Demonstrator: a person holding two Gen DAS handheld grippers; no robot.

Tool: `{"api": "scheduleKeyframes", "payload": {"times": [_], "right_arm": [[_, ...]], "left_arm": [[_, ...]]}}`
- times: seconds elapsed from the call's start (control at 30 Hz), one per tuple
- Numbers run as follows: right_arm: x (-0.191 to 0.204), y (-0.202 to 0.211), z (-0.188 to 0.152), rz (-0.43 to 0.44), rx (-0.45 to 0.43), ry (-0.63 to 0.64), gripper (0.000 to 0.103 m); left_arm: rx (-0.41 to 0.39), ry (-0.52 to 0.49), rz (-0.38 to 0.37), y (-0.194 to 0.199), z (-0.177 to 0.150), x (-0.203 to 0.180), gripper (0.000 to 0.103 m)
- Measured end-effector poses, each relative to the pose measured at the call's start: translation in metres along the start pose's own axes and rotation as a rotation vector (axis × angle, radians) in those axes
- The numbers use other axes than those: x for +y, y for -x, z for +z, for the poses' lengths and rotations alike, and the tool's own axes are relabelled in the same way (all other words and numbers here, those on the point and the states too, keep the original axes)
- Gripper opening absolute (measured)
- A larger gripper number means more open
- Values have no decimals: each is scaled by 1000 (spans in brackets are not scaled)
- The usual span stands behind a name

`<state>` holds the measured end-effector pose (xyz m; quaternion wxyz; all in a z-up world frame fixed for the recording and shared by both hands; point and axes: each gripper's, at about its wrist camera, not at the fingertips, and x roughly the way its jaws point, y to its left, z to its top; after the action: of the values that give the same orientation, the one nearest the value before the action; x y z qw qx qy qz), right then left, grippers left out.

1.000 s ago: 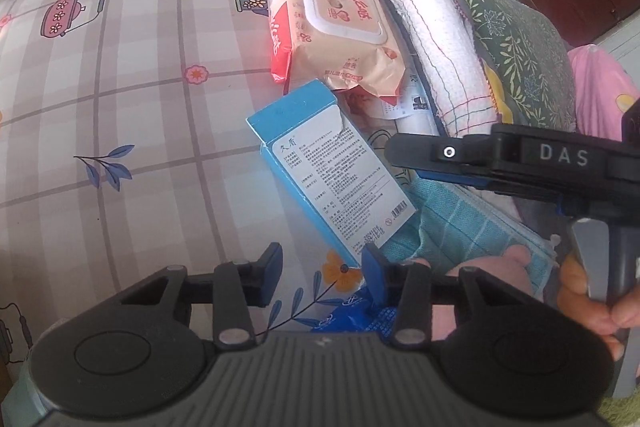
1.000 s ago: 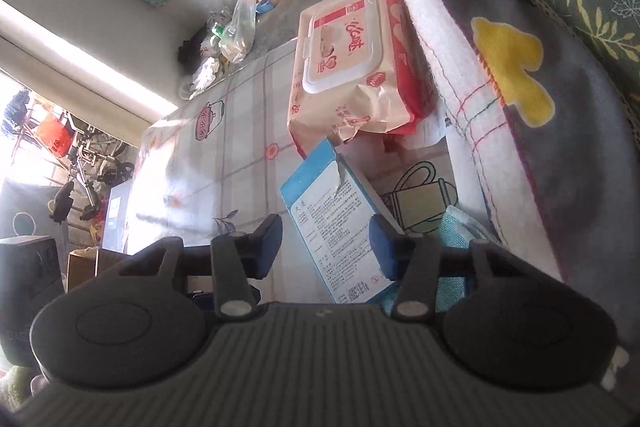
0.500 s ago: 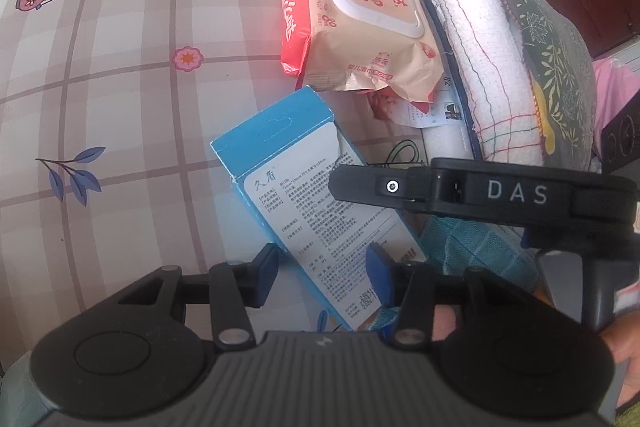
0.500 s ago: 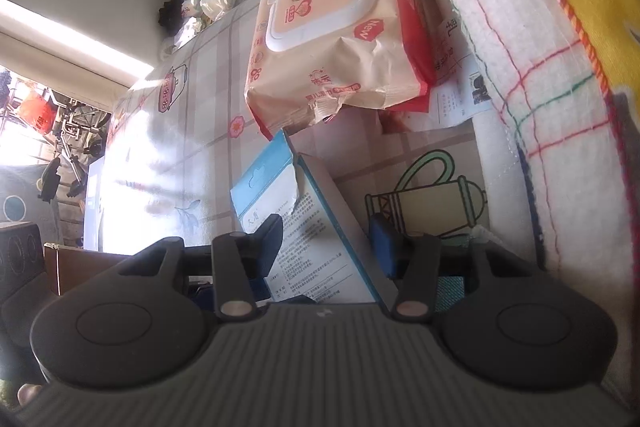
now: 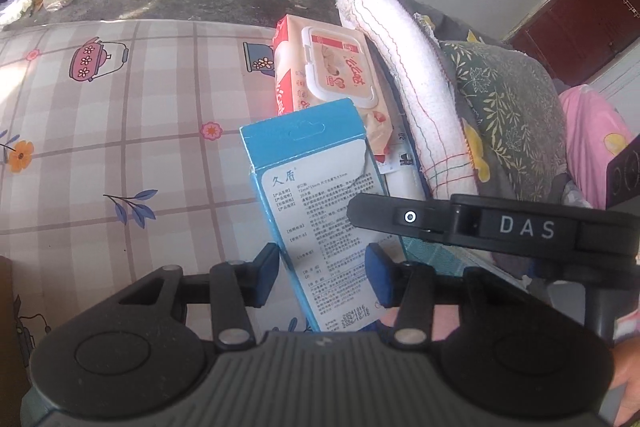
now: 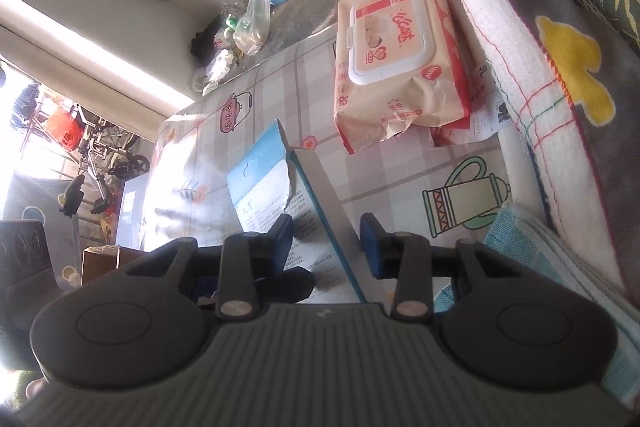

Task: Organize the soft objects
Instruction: 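Carry the medicine box with the right gripper over the cardboard box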

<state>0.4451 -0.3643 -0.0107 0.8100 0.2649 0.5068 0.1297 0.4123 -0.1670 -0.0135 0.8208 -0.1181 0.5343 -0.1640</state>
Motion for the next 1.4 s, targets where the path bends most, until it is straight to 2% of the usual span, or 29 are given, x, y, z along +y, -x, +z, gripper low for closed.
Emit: {"api": "scheduleKeyframes", "payload": {"times": [0.3, 0.53, 0.73, 0.8, 0.97, 1.1, 1.2, 1.3, 1.4], "right_arm": [[65, 82, -45, 64, -70, 52, 36], [145, 83, -86, 146, -53, 103, 36], [223, 35, -118, 235, 39, 121, 37], [254, 8, -132, 250, 89, 123, 37], [302, -60, -156, 263, 203, 97, 38], [327, -100, -166, 238, 245, 92, 38], [339, -124, -167, 197, 237, 102, 39], [345, -138, -167, 125, 204, 141, 42], [346, -150, -167, 75, 183, 175, 48]], "left_arm": [[-117, -1, -21, 101, -33, 1, 48], [-192, 33, 22, 175, -64, 48, 47], [-224, 136, 89, 222, -91, 133, 47], [-216, 165, 116, 229, -98, 162, 48], [-185, 251, 169, 239, -112, 236, 47], [-167, 312, 169, 236, -116, 286, 47], [-160, 324, 154, 227, -113, 309, 47], [-137, 310, 119, 209, -107, 322, 48], [-116, 312, 139, 190, -104, 328, 48]]}}
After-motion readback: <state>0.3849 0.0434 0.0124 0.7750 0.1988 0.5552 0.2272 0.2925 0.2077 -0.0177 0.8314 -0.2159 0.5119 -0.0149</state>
